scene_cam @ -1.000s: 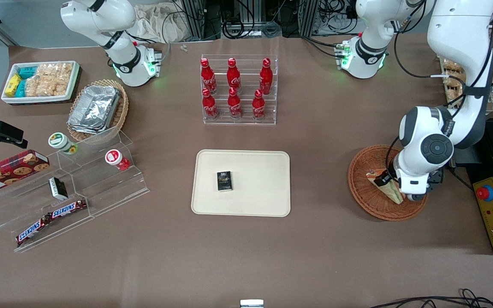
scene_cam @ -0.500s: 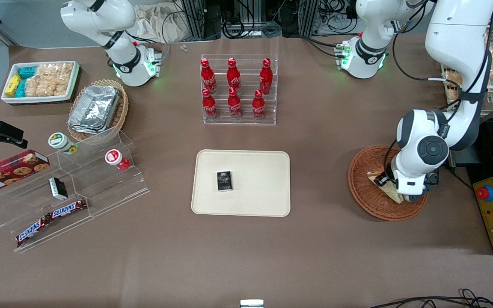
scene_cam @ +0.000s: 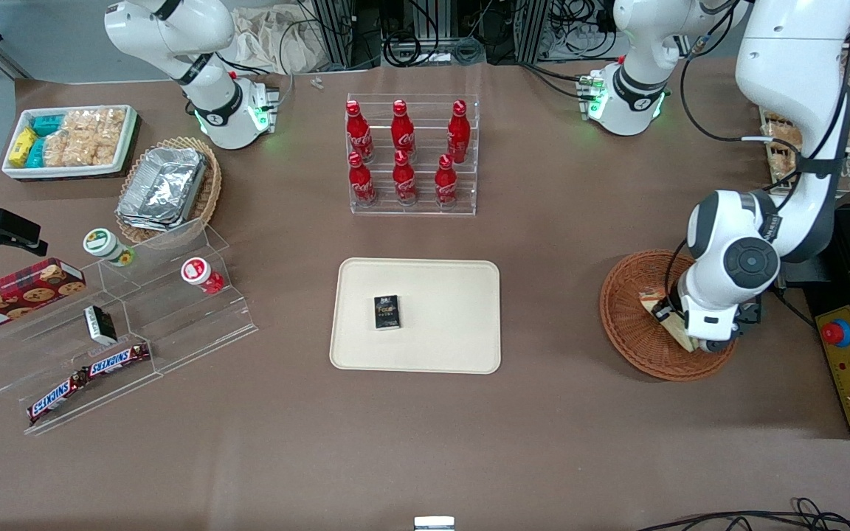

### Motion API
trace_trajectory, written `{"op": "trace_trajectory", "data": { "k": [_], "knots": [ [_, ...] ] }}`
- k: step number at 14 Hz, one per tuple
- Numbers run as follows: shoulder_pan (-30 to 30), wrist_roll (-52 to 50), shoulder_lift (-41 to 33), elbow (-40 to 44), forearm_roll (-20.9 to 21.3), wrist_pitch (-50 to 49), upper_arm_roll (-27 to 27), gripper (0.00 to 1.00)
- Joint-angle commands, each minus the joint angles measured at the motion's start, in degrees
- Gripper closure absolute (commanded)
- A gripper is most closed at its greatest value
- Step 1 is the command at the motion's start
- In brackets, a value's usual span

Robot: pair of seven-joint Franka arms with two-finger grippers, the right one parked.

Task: Place sandwich from basket to tray
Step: 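Lift the sandwich out of the basket with the left gripper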

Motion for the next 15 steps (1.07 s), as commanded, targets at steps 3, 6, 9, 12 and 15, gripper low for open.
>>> {"op": "trace_trajectory", "data": {
  "k": [3, 6, 9, 12, 15],
  "knots": [
    [-0.46, 8.27, -1.37, 20.81, -0.20, -26.91, -4.91, 1.00],
    [-0.46, 10.22, -0.75, 31.74, -0.20, -37.06, -12.46, 1.00],
    [-0.46, 10.13, 0.21, 32.47, -2.56, -36.82, -21.16, 1.00],
    [-3.52, 9.34, 7.92, 35.79, -3.01, -34.46, -26.63, 1.00],
    [-8.79, 9.26, 14.09, 36.33, -2.57, -24.37, -26.64, 1.00]
  ]
}}
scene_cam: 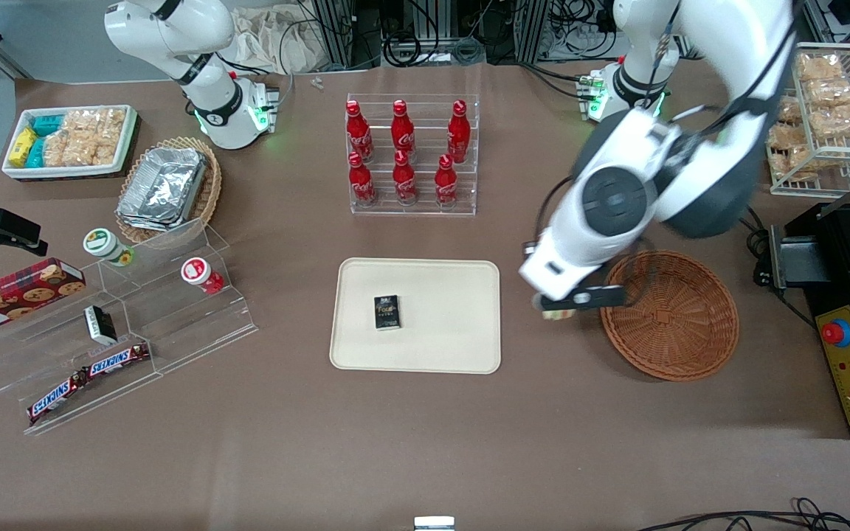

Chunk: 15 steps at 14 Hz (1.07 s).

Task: Place sandwich from basket to tray
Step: 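Carry the sandwich over the cream tray and lower it onto it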

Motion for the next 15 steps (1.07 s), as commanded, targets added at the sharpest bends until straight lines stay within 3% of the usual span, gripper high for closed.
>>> {"op": "trace_trajectory", "data": {
  "k": [1, 4, 8, 13, 14, 15],
  "knots": [
    [-3.43, 0.19, 7.08, 4.20, 0.09, 4.75, -0.13, 1.00],
    [-5.28, 0.63, 11.30, 3.94, 0.44, 9.33, -0.04, 1.00],
    [-6.60, -0.07, 16.57, 3.76, 4.21, 14.78, 0.22, 1.00],
    [-6.86, -4.46, 19.40, 3.76, 6.15, 18.13, 0.40, 1.00],
    [-6.86, -4.99, 19.57, 3.68, 7.03, 18.31, 0.40, 0.98],
    [-6.86, -5.26, 20.27, 3.67, 7.30, 18.31, 0.40, 0.78]
  ]
}}
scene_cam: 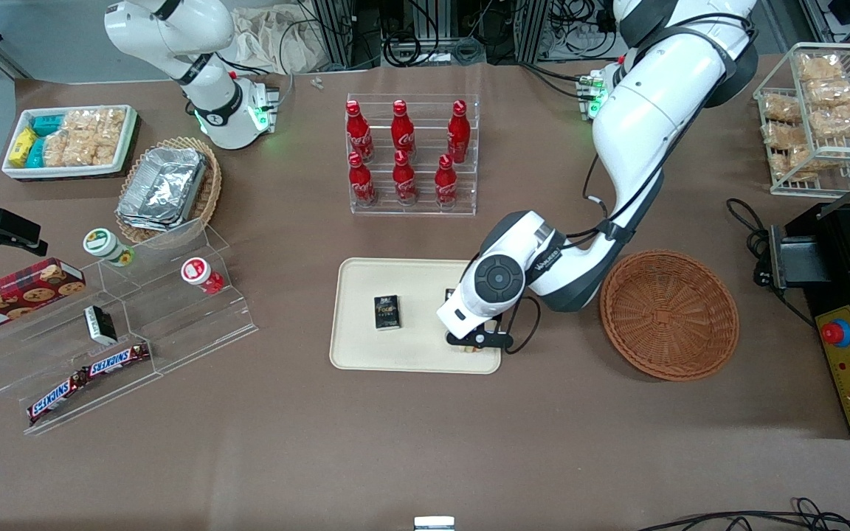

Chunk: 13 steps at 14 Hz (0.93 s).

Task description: Place sandwich from basket to tray

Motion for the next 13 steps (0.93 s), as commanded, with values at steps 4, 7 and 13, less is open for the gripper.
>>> {"op": "trace_trajectory", "data": {
  "k": [4, 7, 13],
  "knots": [
    [-0.85, -2.63, 1.27, 2.13, 2.13, -0.39, 0.11, 0.00],
    [0.11, -2.54, -1.53, 1.35, 1.96, -2.66, 0.02, 0.00],
    [5.55, -2.10, -25.75, -13.13, 0.73, -8.38, -0.24, 0.00]
  ]
}}
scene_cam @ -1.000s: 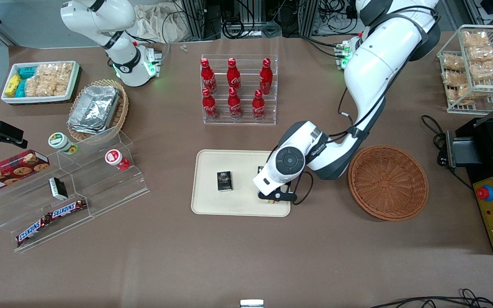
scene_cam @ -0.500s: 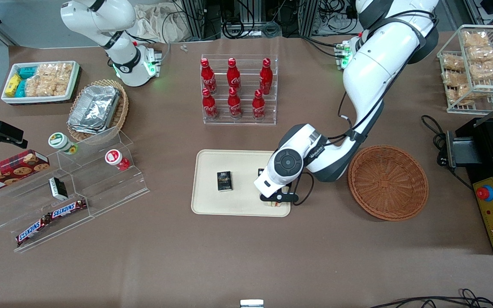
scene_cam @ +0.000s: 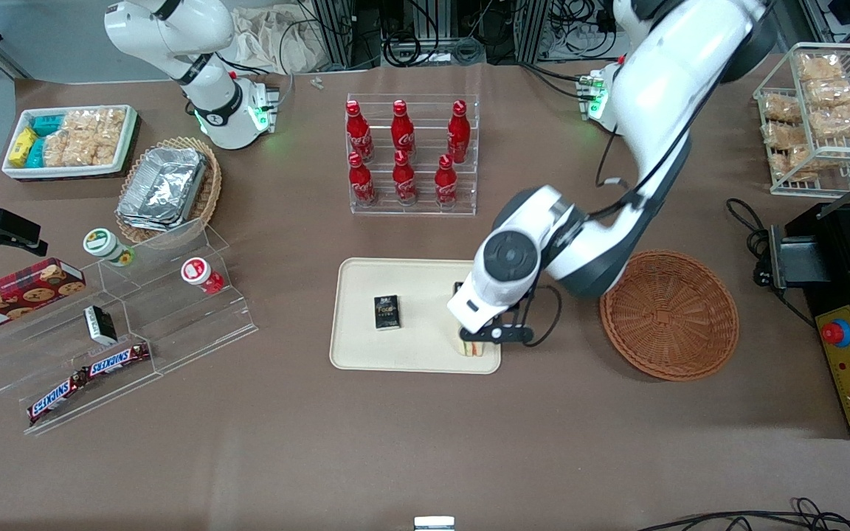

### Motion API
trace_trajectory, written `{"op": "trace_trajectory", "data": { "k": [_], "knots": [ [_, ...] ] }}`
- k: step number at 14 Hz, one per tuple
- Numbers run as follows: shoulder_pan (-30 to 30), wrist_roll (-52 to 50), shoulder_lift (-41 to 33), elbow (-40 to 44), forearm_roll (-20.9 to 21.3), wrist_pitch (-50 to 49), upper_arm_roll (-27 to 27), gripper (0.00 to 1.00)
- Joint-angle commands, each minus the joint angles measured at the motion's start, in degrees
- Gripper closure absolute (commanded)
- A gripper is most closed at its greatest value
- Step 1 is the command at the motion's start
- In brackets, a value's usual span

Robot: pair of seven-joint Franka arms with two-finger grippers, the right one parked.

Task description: Place sandwich from basket to tray

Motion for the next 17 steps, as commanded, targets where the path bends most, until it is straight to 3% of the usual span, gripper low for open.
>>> {"op": "trace_trajectory", "data": {
  "k": [1, 5, 11, 17],
  "knots": [
    [5.05, -0.18, -17.14, -13.72, -2.01, -1.48, -0.25, 0.00],
    [15.15, 12.27, -27.37, -16.30, -11.42, -10.17, -0.08, 0.00],
    [26.76, 23.71, -29.58, -11.84, -11.52, -19.67, 0.10, 0.00],
    [34.07, 25.05, -26.68, -7.43, -10.99, -20.83, 0.10, 0.00]
  ]
}}
